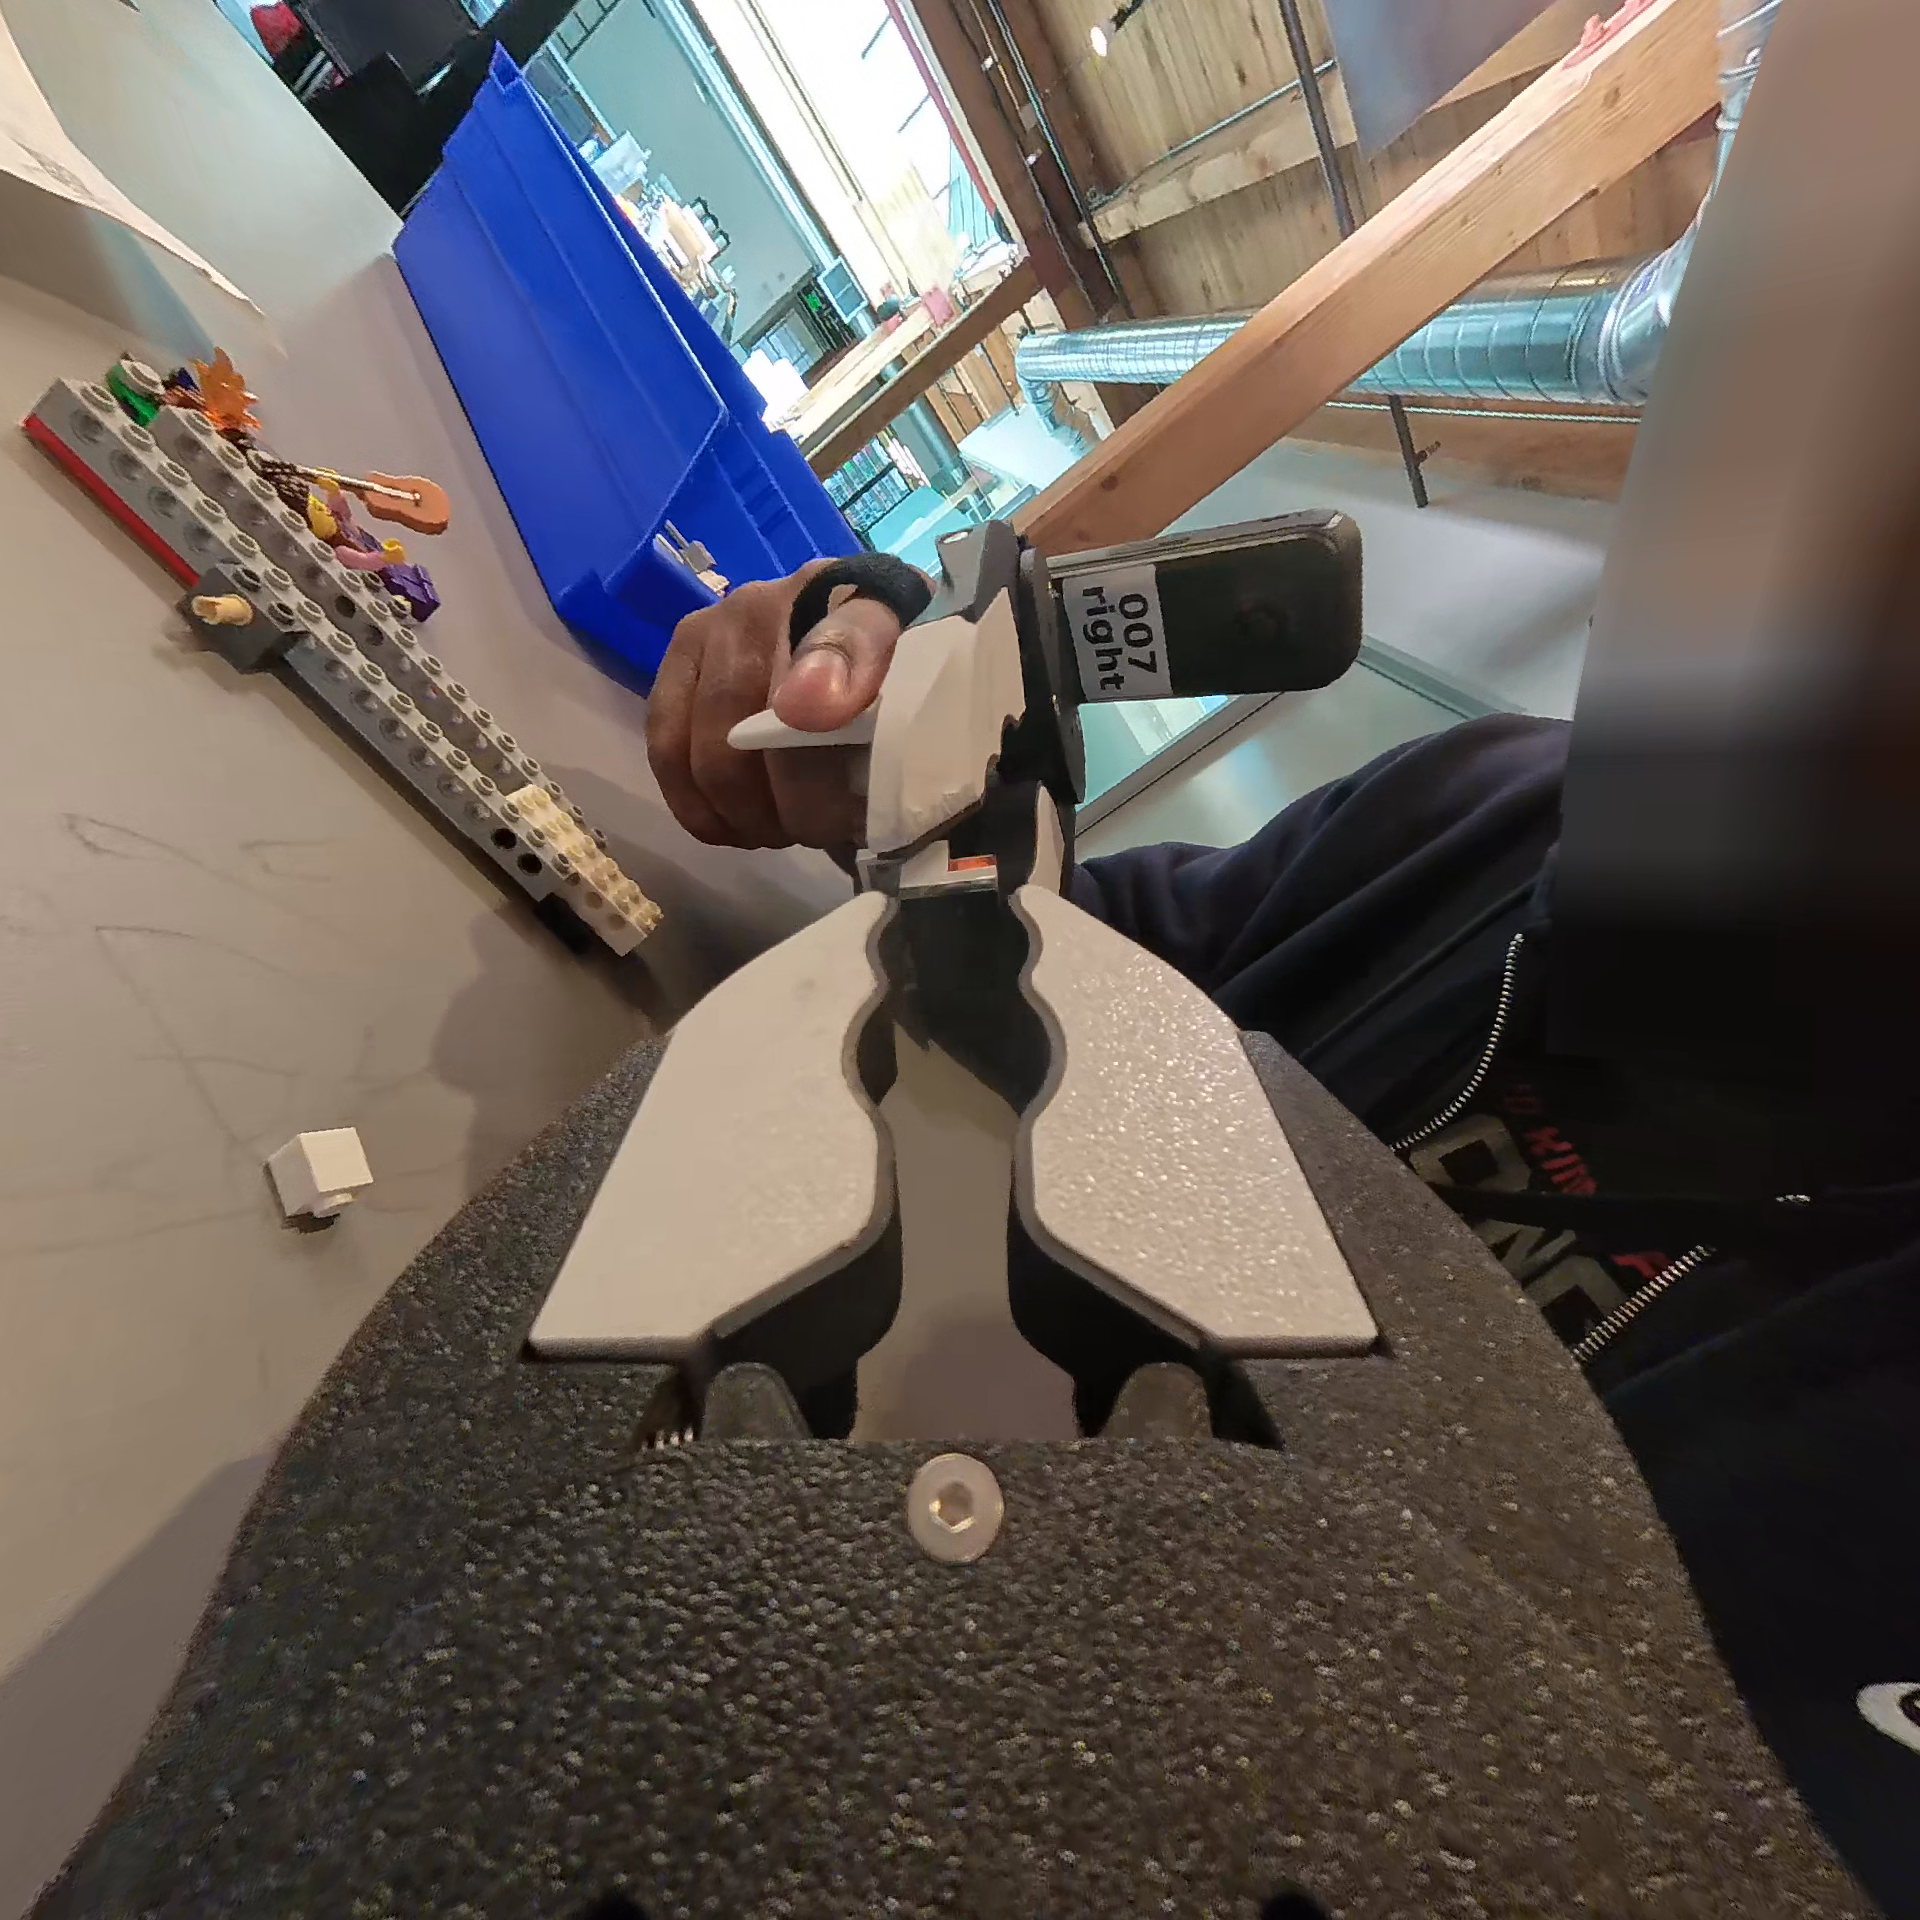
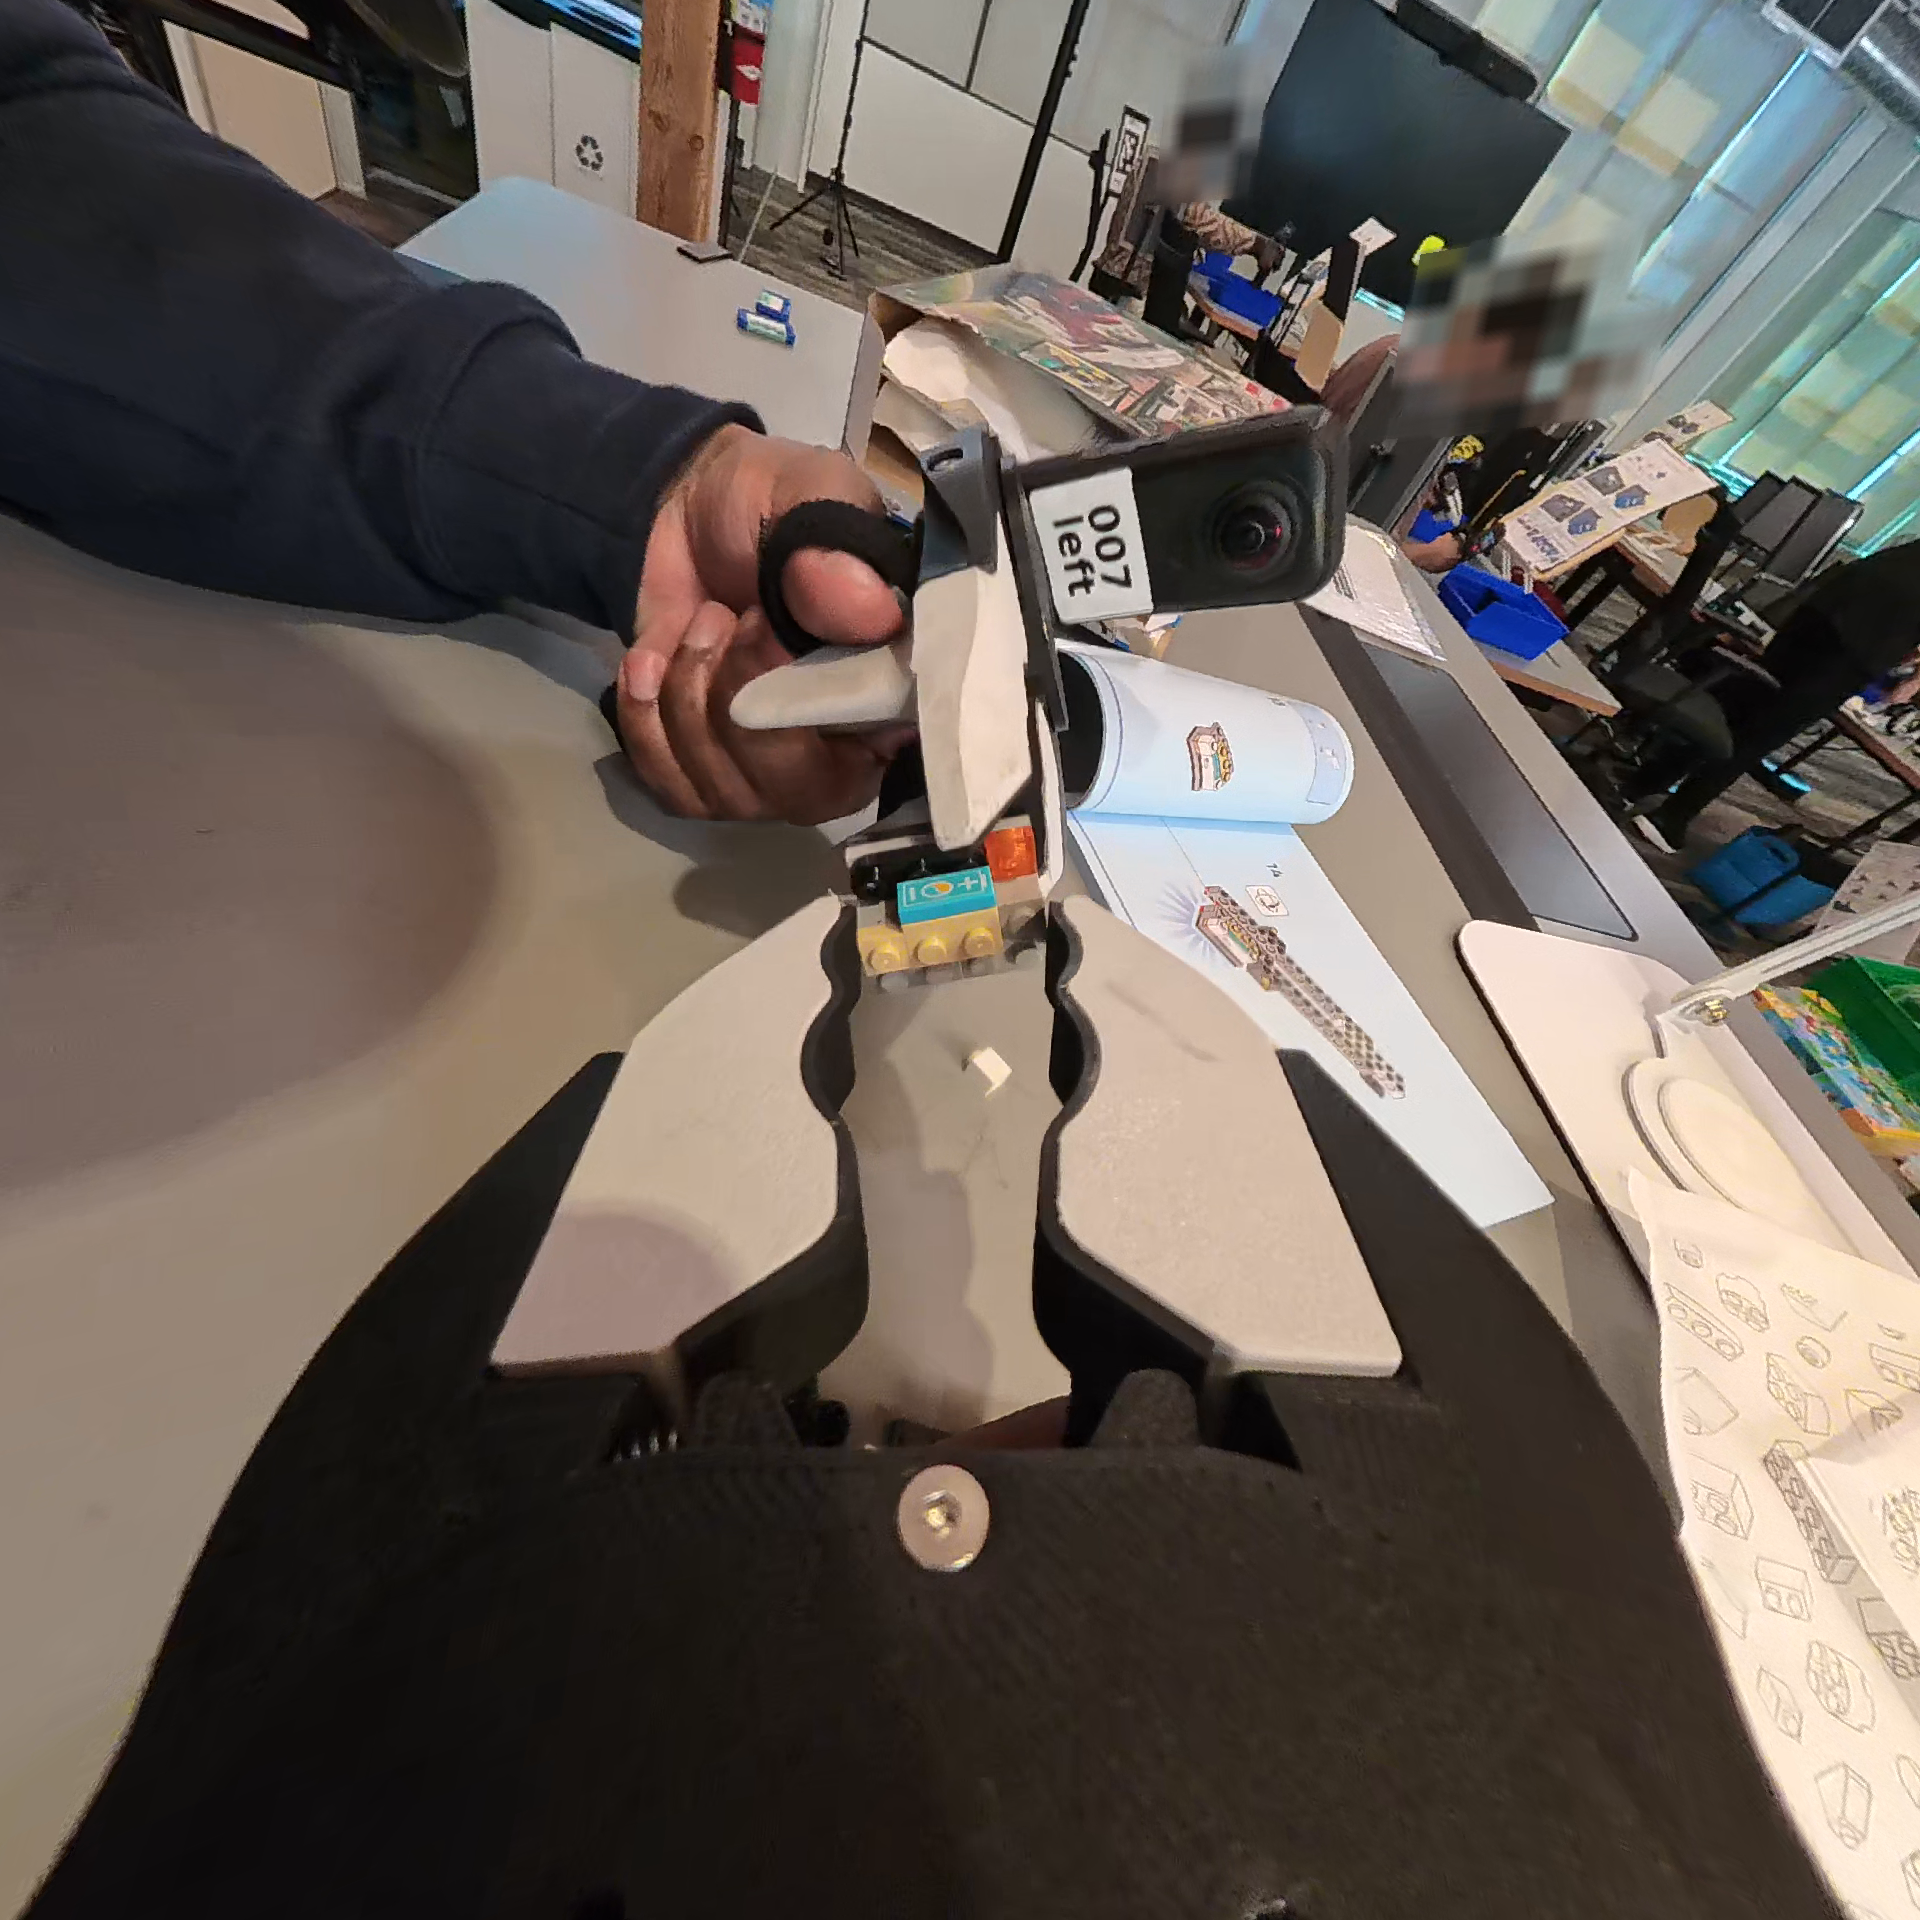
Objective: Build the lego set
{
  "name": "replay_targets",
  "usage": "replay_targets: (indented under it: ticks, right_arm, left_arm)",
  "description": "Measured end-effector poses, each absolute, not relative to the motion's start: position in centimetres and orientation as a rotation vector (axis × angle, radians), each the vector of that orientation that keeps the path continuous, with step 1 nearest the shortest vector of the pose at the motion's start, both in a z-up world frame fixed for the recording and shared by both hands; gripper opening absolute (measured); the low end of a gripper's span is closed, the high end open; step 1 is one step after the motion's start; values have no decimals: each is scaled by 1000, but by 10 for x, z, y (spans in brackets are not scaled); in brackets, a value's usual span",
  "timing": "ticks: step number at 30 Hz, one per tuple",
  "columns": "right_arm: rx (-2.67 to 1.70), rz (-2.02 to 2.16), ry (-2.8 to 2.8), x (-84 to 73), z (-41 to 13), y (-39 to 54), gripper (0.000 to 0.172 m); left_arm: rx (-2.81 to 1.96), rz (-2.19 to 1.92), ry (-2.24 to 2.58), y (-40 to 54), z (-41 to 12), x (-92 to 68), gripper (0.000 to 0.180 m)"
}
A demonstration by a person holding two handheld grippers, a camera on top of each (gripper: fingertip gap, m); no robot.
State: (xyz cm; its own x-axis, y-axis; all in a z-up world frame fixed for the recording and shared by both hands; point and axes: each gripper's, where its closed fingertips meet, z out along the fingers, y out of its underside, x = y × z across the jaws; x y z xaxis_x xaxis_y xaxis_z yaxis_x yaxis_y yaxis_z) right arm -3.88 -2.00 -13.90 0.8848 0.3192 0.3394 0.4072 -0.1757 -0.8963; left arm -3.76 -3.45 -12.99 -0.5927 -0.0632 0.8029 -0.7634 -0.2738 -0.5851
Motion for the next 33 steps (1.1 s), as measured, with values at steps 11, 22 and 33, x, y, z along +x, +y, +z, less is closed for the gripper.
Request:
replay_targets:
  ticks: [11, 22, 33]
  right_arm:
    - [-1655, -510, -215, -4, -105, 2, 42]
    - [-1585, -691, -240, 0, -102, 1, 28]
    - [-1628, -431, -574, -28, -115, -16, 26]
  left_arm:
    - [1194, 2418, -1093, 12, -97, 4, 17]
    - [1177, 2494, -1175, -11, -98, 2, 17]
    - [944, 2133, -1629, -31, -118, -34, 17]
